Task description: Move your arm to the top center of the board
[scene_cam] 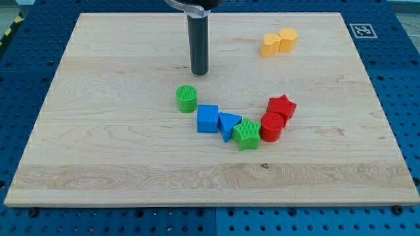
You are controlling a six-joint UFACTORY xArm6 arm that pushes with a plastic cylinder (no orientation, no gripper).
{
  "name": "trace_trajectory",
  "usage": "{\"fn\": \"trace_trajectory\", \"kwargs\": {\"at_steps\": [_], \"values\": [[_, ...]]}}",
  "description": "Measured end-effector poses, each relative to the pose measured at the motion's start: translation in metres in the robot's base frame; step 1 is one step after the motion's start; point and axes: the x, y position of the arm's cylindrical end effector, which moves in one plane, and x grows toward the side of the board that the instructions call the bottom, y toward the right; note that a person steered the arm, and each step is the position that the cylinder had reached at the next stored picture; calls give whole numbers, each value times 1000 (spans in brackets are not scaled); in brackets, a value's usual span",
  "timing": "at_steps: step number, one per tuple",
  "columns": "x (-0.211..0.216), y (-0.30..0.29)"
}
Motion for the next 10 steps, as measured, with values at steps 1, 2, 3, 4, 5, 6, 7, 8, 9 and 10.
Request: {"fn": "trace_trajectory", "kwargs": {"at_steps": [1,2,3,4,5,6,7,8,9,10], "values": [[0,-1],[-4,-19],[-18,-37],[-50,-37],[-62,-37],[-66,-37],[-87,-35],[-96,-35],[-99,-35],[-123,-33]]}}
